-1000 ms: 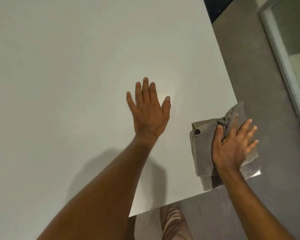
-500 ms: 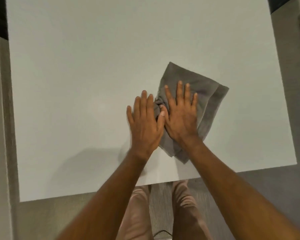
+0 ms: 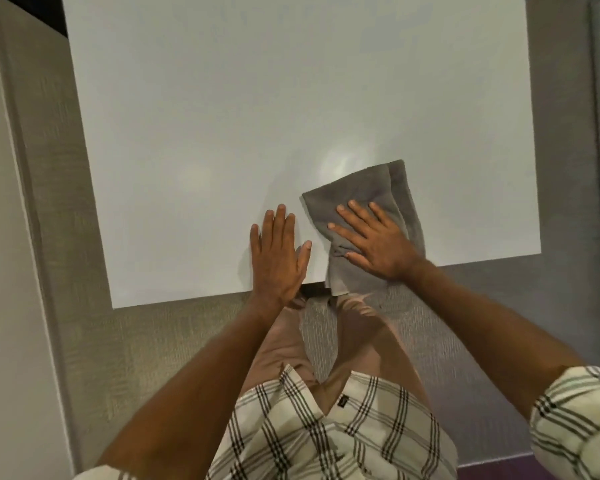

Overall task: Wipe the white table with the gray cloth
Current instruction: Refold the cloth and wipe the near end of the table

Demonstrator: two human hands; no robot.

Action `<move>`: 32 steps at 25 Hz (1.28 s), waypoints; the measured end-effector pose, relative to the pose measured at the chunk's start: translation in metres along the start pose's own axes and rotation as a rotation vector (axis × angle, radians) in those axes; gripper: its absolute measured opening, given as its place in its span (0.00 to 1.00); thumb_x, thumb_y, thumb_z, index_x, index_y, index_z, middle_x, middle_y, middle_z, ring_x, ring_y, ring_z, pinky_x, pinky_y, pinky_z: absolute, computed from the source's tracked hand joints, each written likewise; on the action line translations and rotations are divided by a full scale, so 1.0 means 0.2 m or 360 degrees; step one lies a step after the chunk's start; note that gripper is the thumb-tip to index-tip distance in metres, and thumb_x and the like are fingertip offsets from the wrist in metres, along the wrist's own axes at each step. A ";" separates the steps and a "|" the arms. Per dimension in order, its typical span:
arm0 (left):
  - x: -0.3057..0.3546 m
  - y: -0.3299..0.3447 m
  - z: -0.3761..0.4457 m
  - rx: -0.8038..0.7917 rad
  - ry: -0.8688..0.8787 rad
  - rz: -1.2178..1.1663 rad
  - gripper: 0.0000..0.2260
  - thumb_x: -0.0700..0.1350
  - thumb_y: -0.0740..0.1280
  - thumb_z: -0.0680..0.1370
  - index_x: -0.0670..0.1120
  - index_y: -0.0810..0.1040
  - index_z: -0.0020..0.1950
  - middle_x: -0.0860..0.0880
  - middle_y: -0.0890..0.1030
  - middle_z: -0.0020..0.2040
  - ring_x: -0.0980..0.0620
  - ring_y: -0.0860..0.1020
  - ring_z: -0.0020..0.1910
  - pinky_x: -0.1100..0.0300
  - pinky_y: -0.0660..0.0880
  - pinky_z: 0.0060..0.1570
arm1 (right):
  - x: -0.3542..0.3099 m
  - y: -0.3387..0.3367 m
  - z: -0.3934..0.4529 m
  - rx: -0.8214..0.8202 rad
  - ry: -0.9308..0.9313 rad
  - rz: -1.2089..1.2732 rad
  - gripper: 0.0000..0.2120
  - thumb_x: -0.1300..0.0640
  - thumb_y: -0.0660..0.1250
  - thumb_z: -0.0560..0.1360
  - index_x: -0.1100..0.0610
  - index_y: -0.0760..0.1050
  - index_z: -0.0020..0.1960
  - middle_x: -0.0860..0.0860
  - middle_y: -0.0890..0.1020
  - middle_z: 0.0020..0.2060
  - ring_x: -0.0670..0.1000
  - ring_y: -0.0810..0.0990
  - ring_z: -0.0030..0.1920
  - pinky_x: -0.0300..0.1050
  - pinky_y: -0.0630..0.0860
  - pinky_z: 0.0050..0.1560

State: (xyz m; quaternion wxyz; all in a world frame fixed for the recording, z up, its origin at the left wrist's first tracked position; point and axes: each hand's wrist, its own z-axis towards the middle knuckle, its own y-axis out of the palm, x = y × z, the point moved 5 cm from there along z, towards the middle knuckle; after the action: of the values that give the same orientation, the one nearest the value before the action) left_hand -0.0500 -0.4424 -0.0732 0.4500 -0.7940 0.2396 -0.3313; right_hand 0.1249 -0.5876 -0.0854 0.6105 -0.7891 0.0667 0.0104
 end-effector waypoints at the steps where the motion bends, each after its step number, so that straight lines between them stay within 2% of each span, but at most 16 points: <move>1: 0.02 -0.02 0.01 -0.0019 -0.0036 -0.0012 0.30 0.59 0.52 0.86 0.43 0.62 0.83 0.43 0.58 0.85 0.42 0.55 0.85 0.40 0.51 0.83 | 0.05 -0.02 -0.03 -0.0058 -0.0063 -0.0020 0.31 0.37 0.48 0.87 0.48 0.55 0.86 0.56 0.57 0.85 0.59 0.55 0.85 0.63 0.56 0.83; 4: 0.09 -0.11 0.05 -0.0004 -0.0099 -0.0104 0.29 0.58 0.56 0.86 0.42 0.64 0.82 0.42 0.64 0.83 0.40 0.62 0.82 0.38 0.57 0.80 | 0.14 -0.10 -0.10 -0.0194 -0.0014 -0.0010 0.31 0.38 0.55 0.86 0.47 0.56 0.85 0.55 0.58 0.85 0.60 0.56 0.85 0.64 0.58 0.82; 6: 0.18 -0.17 0.09 -0.0012 -0.0068 -0.0153 0.29 0.57 0.58 0.86 0.42 0.63 0.82 0.42 0.65 0.82 0.40 0.63 0.81 0.39 0.57 0.80 | 0.15 -0.15 -0.19 -0.0210 0.0364 0.0152 0.35 0.42 0.65 0.83 0.46 0.57 0.85 0.55 0.58 0.85 0.61 0.56 0.85 0.64 0.58 0.82; 7: 0.23 -0.20 0.12 -0.0028 -0.0031 -0.0157 0.29 0.56 0.59 0.86 0.42 0.62 0.82 0.42 0.65 0.82 0.41 0.63 0.81 0.39 0.57 0.80 | 0.14 -0.17 -0.26 -0.0162 0.0639 0.0320 0.38 0.44 0.70 0.81 0.47 0.57 0.85 0.55 0.57 0.85 0.61 0.55 0.85 0.63 0.57 0.82; 9: 0.35 -0.23 0.18 -0.0066 0.0073 -0.0164 0.29 0.55 0.60 0.85 0.42 0.62 0.82 0.42 0.66 0.81 0.41 0.64 0.80 0.41 0.58 0.80 | 0.09 -0.21 -0.45 0.0114 0.1293 0.0831 0.40 0.46 0.74 0.78 0.48 0.58 0.84 0.54 0.57 0.85 0.60 0.55 0.85 0.58 0.57 0.80; 12: 0.56 -0.24 0.28 -0.0112 0.0220 -0.0138 0.28 0.54 0.62 0.85 0.44 0.63 0.82 0.43 0.67 0.80 0.42 0.66 0.78 0.43 0.61 0.78 | -0.02 -0.16 -0.73 0.0657 0.2351 0.1626 0.41 0.49 0.76 0.77 0.50 0.58 0.83 0.55 0.60 0.83 0.61 0.62 0.81 0.55 0.68 0.75; 14: 0.68 -0.22 0.35 -0.0165 0.0292 -0.0089 0.28 0.54 0.63 0.84 0.44 0.64 0.81 0.43 0.69 0.78 0.42 0.69 0.76 0.45 0.65 0.75 | -0.13 -0.08 -0.79 0.0775 0.2921 0.2279 0.45 0.49 0.78 0.76 0.52 0.55 0.84 0.58 0.62 0.81 0.63 0.68 0.78 0.55 0.73 0.71; 15: 0.74 -0.21 0.38 -0.0196 0.0293 -0.0071 0.27 0.55 0.63 0.84 0.44 0.65 0.80 0.43 0.70 0.77 0.42 0.70 0.74 0.45 0.68 0.73 | -0.17 -0.04 -0.80 0.0747 0.3072 0.2581 0.47 0.49 0.78 0.75 0.53 0.54 0.84 0.58 0.65 0.80 0.62 0.70 0.76 0.56 0.73 0.72; 17: 0.79 -0.18 0.43 -0.0231 0.0208 -0.0016 0.27 0.56 0.64 0.84 0.45 0.66 0.79 0.43 0.72 0.74 0.41 0.71 0.71 0.43 0.71 0.67 | -0.20 0.00 -0.76 0.0665 0.3064 0.3073 0.48 0.48 0.79 0.75 0.55 0.55 0.84 0.58 0.69 0.78 0.61 0.73 0.74 0.60 0.73 0.74; 20: 0.82 -0.16 0.47 -0.0215 0.0067 0.0054 0.28 0.58 0.65 0.83 0.46 0.65 0.78 0.43 0.71 0.73 0.39 0.72 0.69 0.40 0.73 0.63 | -0.18 0.01 -0.72 0.0640 0.2940 0.3355 0.48 0.47 0.79 0.74 0.55 0.55 0.83 0.59 0.71 0.76 0.61 0.75 0.72 0.61 0.75 0.72; 21: 0.83 -0.15 0.48 -0.0209 0.0053 0.0078 0.28 0.58 0.65 0.83 0.46 0.65 0.78 0.42 0.71 0.73 0.39 0.71 0.69 0.39 0.73 0.62 | -0.16 0.00 -0.71 0.0707 0.2981 0.3293 0.50 0.48 0.80 0.73 0.54 0.52 0.84 0.60 0.69 0.78 0.62 0.74 0.73 0.59 0.75 0.72; 23: 0.84 -0.13 0.49 -0.0202 0.0054 0.0154 0.29 0.60 0.66 0.82 0.46 0.66 0.78 0.42 0.71 0.72 0.38 0.71 0.68 0.40 0.73 0.61 | -0.10 -0.03 -0.74 0.0869 0.3068 0.2835 0.52 0.50 0.80 0.73 0.50 0.49 0.84 0.60 0.62 0.81 0.64 0.71 0.75 0.55 0.75 0.68; 25: 0.85 -0.11 0.49 -0.0180 0.0049 0.0234 0.30 0.61 0.66 0.81 0.46 0.67 0.77 0.42 0.71 0.71 0.39 0.72 0.67 0.40 0.74 0.60 | -0.05 -0.06 -0.76 0.0906 0.2956 0.2458 0.53 0.50 0.80 0.72 0.47 0.48 0.84 0.57 0.57 0.81 0.65 0.69 0.76 0.57 0.77 0.65; 26: 0.85 -0.10 0.49 -0.0159 0.0038 0.0259 0.30 0.62 0.66 0.81 0.46 0.67 0.77 0.42 0.72 0.70 0.39 0.72 0.66 0.41 0.74 0.59 | -0.04 -0.05 -0.75 0.0882 0.2934 0.2453 0.53 0.49 0.81 0.72 0.47 0.48 0.84 0.56 0.56 0.81 0.65 0.68 0.76 0.57 0.77 0.65; 29: 0.86 -0.08 0.49 -0.0113 0.0007 0.0265 0.30 0.62 0.66 0.81 0.46 0.67 0.77 0.42 0.72 0.69 0.39 0.73 0.65 0.41 0.75 0.57 | -0.05 -0.01 -0.69 0.0897 0.3109 0.3044 0.57 0.51 0.83 0.71 0.49 0.46 0.84 0.58 0.61 0.80 0.64 0.71 0.75 0.57 0.76 0.69; 32: 0.88 -0.07 0.49 -0.0103 -0.0001 0.0256 0.30 0.61 0.66 0.81 0.46 0.67 0.77 0.42 0.72 0.69 0.39 0.73 0.65 0.42 0.75 0.57 | -0.04 0.03 -0.67 0.0842 0.3094 0.3301 0.46 0.57 0.81 0.73 0.55 0.55 0.80 0.60 0.71 0.74 0.62 0.76 0.70 0.63 0.77 0.71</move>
State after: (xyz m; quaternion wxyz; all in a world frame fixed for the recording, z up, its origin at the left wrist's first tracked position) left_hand 0.1407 -0.4999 -0.0436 0.4492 -0.7864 0.3130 -0.2861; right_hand 0.1084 -0.7174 -0.0567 0.1675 0.0530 0.9791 -0.1029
